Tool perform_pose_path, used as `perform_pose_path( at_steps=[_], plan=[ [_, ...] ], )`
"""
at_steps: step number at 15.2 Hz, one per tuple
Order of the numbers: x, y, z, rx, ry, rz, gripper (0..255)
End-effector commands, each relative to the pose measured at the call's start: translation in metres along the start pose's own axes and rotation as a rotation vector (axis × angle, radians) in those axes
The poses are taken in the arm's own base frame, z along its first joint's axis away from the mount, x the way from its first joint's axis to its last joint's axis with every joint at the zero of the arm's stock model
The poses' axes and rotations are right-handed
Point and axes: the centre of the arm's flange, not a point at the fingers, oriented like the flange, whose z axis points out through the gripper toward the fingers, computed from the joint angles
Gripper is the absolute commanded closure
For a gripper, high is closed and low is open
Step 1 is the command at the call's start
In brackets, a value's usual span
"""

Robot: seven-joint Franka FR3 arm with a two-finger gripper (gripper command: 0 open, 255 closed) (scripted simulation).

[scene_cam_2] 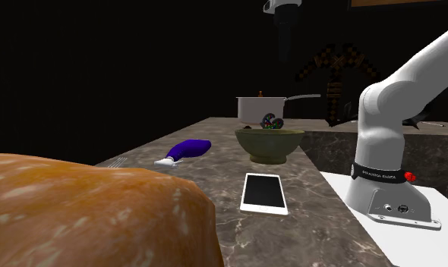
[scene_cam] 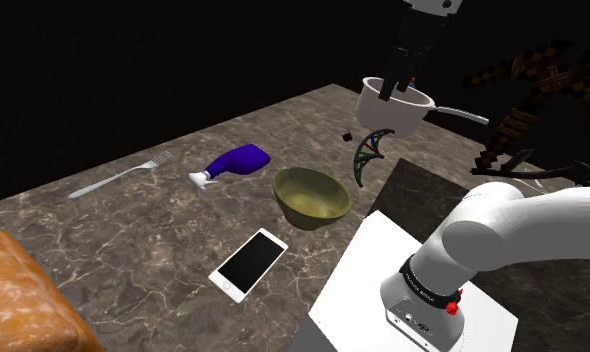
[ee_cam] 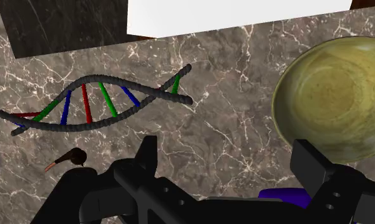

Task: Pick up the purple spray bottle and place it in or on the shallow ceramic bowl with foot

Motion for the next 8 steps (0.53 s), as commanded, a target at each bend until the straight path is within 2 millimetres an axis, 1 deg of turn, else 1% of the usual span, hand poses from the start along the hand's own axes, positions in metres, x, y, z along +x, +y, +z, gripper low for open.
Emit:
perform_pose_path(
  at_steps=[1,8],
  plan=[
    [0.000,0.000,0.000,0.000,0.000,0.000,0],
    [0.040,-0.059,0.050,0.041,0.006,0.044,0]
  ],
)
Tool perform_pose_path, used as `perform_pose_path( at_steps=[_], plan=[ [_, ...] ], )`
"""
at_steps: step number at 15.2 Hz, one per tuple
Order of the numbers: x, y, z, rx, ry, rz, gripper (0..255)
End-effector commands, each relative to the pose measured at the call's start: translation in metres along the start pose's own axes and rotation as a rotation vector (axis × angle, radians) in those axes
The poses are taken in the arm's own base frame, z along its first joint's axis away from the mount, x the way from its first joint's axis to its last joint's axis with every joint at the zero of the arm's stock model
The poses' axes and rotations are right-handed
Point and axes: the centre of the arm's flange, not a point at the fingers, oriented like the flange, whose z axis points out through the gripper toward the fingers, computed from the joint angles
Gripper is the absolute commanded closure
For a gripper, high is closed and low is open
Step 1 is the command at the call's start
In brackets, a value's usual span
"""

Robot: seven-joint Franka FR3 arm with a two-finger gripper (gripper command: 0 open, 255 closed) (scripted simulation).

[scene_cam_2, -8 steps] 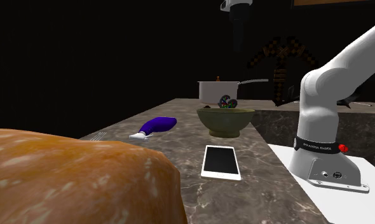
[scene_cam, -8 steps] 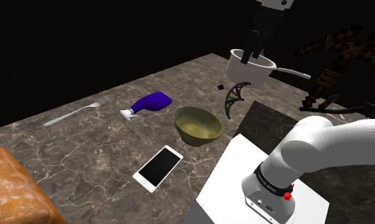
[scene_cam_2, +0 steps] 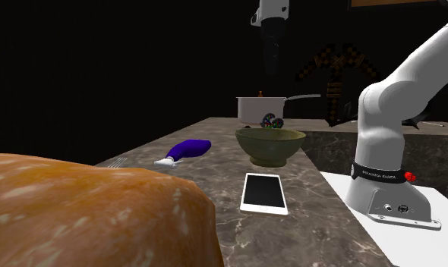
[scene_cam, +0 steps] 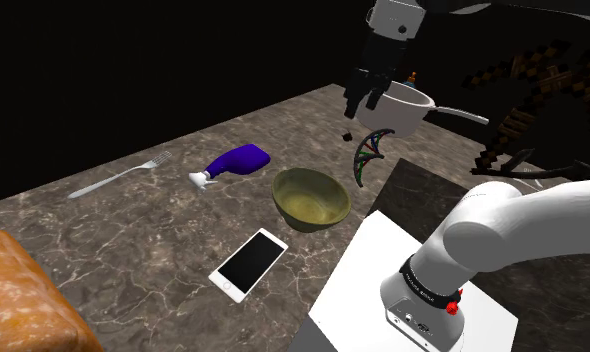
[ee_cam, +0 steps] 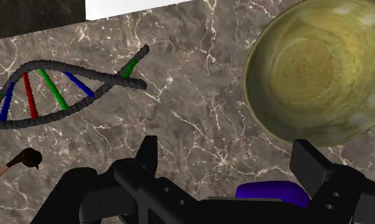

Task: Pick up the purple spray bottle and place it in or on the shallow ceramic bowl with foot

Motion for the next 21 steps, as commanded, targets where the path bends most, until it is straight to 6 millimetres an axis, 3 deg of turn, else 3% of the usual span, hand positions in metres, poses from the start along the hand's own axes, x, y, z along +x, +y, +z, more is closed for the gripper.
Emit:
perform_pose_path(
  at_steps=[1,21],
  plan=[
    [0.010,-0.017,0.011,0.013,0.003,0.014,0],
    [0.136,-0.187,0.144,0.131,0.020,0.140,0]
  ],
)
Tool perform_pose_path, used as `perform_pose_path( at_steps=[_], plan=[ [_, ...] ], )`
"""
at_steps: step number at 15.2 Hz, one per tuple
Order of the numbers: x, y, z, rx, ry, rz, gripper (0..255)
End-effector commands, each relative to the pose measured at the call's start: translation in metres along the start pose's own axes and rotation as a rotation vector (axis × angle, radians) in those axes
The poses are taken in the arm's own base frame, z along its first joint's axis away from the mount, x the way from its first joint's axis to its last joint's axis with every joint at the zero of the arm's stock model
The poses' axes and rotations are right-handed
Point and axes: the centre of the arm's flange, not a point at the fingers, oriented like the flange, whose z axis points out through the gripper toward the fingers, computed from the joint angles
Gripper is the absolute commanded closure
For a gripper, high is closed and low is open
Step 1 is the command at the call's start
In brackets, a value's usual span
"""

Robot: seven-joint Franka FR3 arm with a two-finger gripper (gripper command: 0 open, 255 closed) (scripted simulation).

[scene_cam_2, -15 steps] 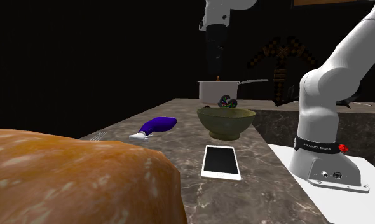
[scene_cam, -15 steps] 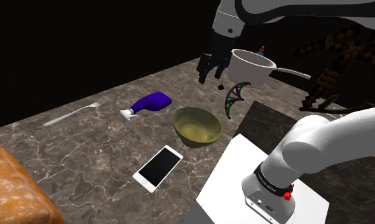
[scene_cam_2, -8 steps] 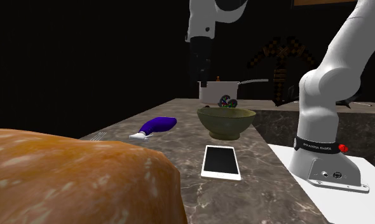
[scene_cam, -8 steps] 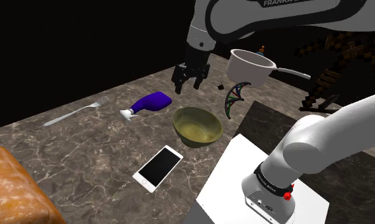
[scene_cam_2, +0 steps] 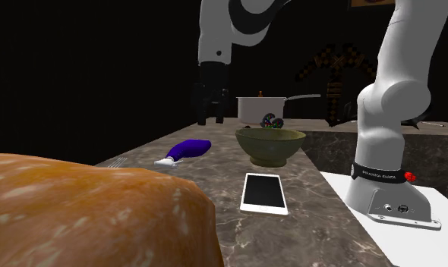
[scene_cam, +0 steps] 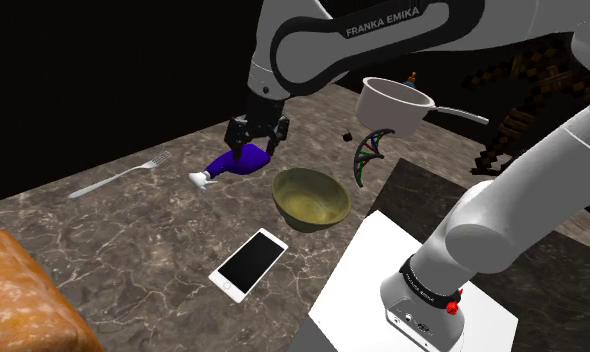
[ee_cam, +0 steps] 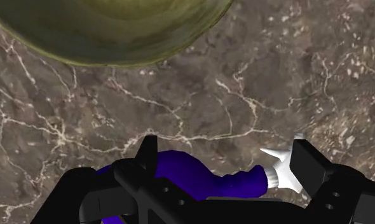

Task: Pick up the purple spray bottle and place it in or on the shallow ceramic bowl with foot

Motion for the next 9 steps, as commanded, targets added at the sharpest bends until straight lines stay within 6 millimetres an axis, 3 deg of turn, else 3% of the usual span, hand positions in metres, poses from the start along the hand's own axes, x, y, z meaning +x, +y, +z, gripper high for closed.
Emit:
perform_pose_path(
  at_steps=[1,7,9],
  plan=[
    [0.015,-0.019,0.015,0.014,0.002,0.014,0],
    [0.050,-0.070,0.058,0.050,0.007,0.052,0],
    [0.053,-0.074,0.066,0.052,0.007,0.055,0]
  ],
)
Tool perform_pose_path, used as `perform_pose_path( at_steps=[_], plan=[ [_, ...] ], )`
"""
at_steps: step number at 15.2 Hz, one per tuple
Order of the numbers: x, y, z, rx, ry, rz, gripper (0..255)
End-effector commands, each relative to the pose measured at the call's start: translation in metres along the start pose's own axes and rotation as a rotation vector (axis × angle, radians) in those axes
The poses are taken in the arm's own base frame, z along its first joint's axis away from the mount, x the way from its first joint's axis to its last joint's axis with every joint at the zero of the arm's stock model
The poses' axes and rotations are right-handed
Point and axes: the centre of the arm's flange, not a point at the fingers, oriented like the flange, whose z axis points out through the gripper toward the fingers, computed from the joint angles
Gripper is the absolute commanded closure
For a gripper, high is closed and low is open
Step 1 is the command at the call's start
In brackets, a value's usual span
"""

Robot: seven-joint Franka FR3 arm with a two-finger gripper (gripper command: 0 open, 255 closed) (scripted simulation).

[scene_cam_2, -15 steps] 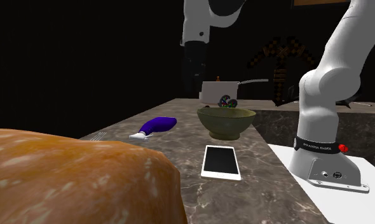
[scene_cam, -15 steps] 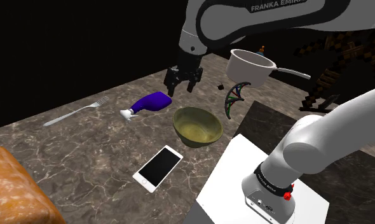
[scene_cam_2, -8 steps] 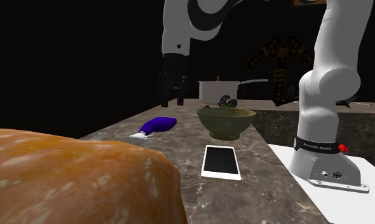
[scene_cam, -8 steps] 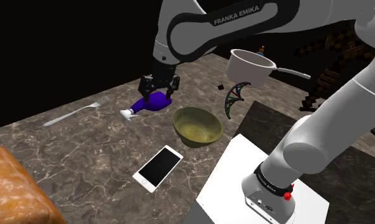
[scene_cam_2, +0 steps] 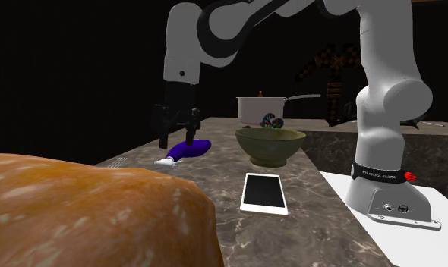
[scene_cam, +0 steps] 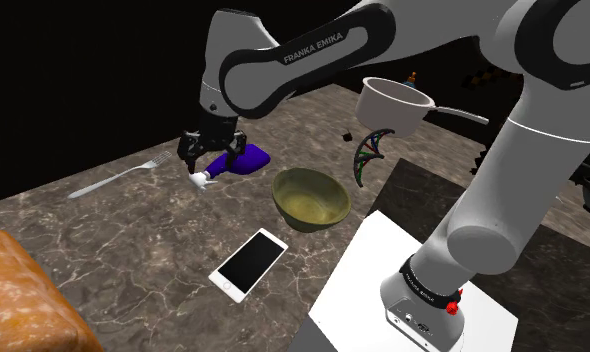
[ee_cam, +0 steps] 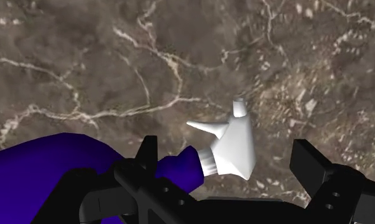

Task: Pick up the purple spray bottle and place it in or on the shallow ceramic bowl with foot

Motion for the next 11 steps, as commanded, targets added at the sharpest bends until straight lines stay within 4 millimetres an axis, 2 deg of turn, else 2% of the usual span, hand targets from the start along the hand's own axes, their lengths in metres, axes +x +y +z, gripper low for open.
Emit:
perform_pose_path(
  at_steps=[1,7,11],
  plan=[
    [0.002,-0.003,0.011,0.003,0.001,0.003,0],
    [0.002,-0.003,0.040,0.003,0.001,0.003,0],
    [0.002,-0.003,0.040,0.003,0.001,0.003,0]
  ],
)
